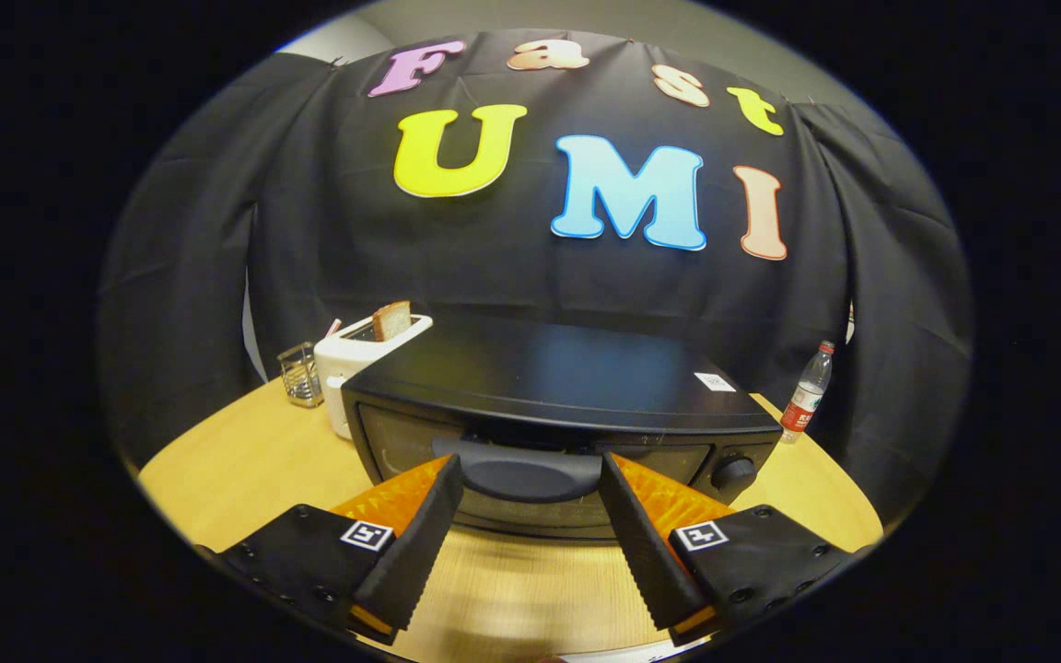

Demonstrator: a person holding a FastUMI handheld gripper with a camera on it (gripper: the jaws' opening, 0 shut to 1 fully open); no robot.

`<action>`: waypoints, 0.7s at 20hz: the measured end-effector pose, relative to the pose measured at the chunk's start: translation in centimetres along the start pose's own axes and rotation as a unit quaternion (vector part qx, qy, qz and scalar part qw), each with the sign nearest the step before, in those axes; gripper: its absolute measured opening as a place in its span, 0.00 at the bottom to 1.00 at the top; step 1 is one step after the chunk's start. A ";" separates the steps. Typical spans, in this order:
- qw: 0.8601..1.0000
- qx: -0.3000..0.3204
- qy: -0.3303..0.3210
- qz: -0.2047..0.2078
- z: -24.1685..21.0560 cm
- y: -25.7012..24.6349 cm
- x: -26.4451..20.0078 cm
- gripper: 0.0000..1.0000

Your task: Open the toaster oven, put the food inside, and close the toaster oven door.

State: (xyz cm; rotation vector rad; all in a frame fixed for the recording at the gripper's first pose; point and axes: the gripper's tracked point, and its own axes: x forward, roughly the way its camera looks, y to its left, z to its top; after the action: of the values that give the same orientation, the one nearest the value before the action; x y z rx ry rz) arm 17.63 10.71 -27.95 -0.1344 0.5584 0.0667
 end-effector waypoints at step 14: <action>0.996 0.062 -0.059 -0.027 5.0 -2.5 1.2 0.98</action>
State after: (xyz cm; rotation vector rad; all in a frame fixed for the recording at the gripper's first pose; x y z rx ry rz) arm 21.53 9.02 -24.09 -0.0236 0.4398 -0.0123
